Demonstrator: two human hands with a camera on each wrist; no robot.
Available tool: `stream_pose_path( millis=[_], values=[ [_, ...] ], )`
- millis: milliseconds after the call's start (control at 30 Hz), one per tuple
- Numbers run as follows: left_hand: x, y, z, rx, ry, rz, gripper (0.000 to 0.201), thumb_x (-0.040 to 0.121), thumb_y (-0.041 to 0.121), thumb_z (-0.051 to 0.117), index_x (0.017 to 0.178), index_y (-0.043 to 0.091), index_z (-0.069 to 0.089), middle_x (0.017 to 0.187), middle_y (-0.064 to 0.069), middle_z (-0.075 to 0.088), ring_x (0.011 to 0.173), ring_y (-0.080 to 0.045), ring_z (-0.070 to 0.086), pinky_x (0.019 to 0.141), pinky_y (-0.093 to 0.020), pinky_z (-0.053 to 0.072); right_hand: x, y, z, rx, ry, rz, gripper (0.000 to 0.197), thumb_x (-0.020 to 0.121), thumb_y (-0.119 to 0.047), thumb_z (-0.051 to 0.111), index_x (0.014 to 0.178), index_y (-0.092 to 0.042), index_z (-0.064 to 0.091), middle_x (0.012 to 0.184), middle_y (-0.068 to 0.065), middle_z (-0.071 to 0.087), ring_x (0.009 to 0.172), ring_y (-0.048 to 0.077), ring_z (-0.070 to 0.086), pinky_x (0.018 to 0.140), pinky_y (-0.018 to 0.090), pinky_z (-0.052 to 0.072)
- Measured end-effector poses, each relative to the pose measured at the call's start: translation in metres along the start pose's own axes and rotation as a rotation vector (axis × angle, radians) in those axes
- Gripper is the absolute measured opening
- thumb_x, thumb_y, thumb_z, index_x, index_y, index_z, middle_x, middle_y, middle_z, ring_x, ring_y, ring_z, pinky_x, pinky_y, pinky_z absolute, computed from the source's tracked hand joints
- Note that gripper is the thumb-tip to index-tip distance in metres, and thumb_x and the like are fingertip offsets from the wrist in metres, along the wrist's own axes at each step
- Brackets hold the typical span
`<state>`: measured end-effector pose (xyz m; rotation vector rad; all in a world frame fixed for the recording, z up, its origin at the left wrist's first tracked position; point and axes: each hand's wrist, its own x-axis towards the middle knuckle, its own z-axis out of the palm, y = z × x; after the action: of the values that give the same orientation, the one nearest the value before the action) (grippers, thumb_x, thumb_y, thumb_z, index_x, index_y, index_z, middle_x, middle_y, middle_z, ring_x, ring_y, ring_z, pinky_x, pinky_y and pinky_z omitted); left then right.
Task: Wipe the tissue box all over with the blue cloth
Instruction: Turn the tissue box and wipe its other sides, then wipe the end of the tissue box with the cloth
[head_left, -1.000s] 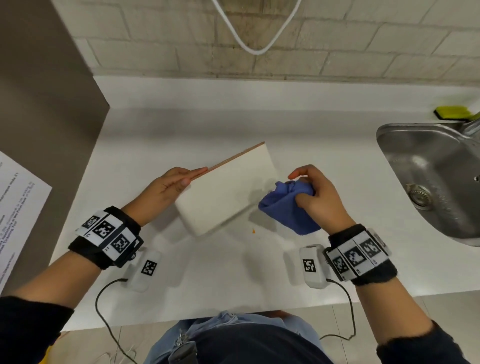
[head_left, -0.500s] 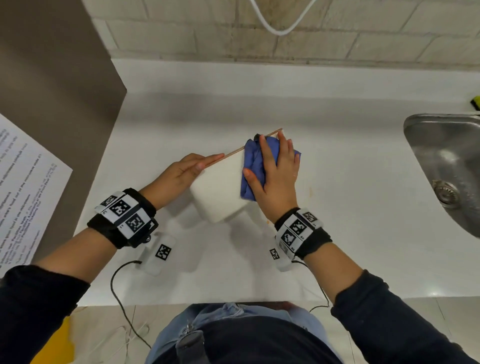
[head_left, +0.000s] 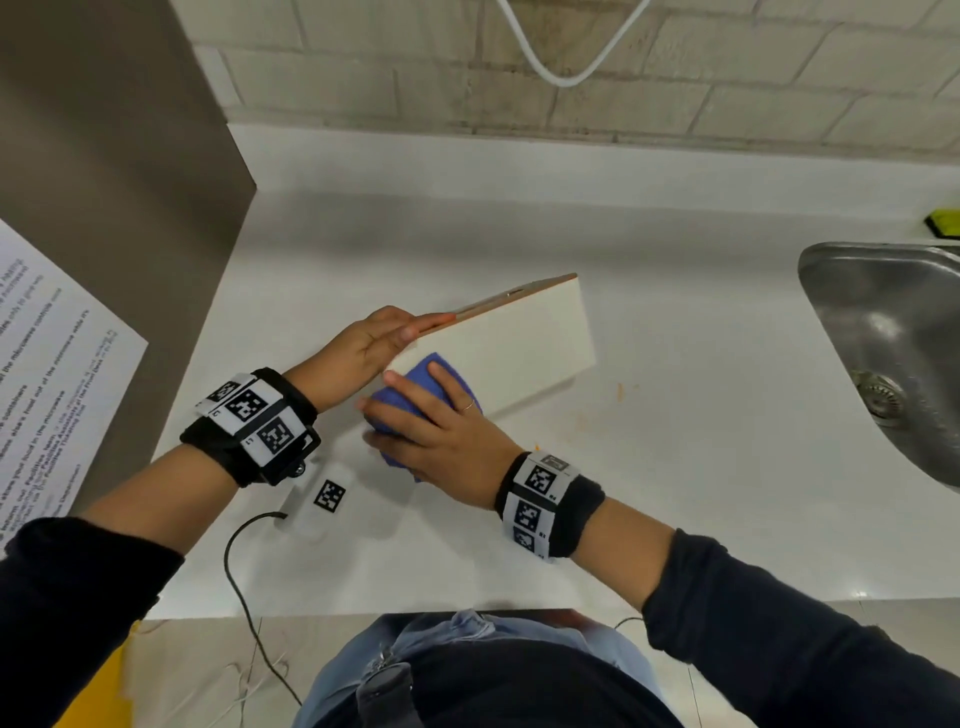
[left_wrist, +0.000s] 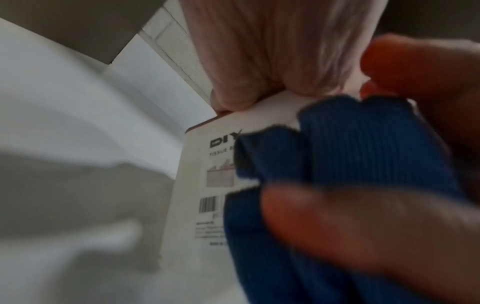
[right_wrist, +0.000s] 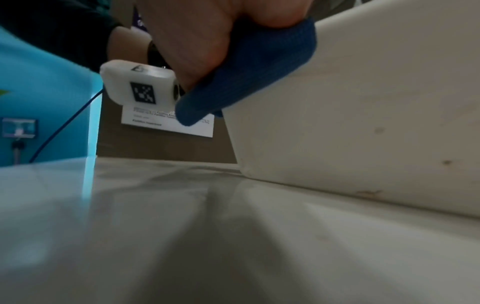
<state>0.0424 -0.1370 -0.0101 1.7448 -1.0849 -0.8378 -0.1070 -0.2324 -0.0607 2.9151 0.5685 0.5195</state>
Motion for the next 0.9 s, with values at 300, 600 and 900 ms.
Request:
stream_pose_path(
  millis=[300, 600, 900],
  values=[
    [0.004, 0.002, 0.002, 0.019, 0.065, 0.031, 0.034, 0.096, 0.027, 0.037, 0.110, 0.051, 0.056, 0.108, -0.010, 0.058, 0.096, 0.006, 0.053, 0.085, -0.003, 0.034, -0.036, 0.066, -0.005, -0.135, -0.018, -0.393, 0.041, 0.097, -0.009, 0.044, 0.132, -0.030, 0.045, 0.140, -0.006, 0.048, 0.134, 0.028, 0.032, 0.113, 0.050, 0.012],
    [0.001, 0.004, 0.000, 0.019, 0.049, 0.014, 0.031, 0.095, 0.027, 0.037, 0.119, 0.036, 0.054, 0.116, -0.006, 0.056, 0.109, 0.004, 0.050, 0.092, -0.002, 0.032, -0.091, 0.131, -0.017, 0.006, -0.126, -0.221, 0.044, 0.093, -0.006, 0.037, 0.131, -0.026, 0.039, 0.146, -0.001, 0.025, 0.136, 0.034, 0.020, 0.116, 0.047, 0.004],
    [-0.001, 0.004, -0.001, 0.076, 0.015, 0.015, 0.038, 0.083, 0.033, 0.054, 0.114, 0.055, 0.050, 0.117, -0.013, 0.052, 0.104, 0.000, 0.050, 0.090, -0.001, 0.032, -0.137, 0.128, -0.045, 0.463, -0.086, 0.671, 0.045, 0.084, 0.006, 0.053, 0.125, -0.011, 0.053, 0.152, 0.008, 0.022, 0.137, 0.033, 0.027, 0.108, 0.039, 0.029]
  ],
)
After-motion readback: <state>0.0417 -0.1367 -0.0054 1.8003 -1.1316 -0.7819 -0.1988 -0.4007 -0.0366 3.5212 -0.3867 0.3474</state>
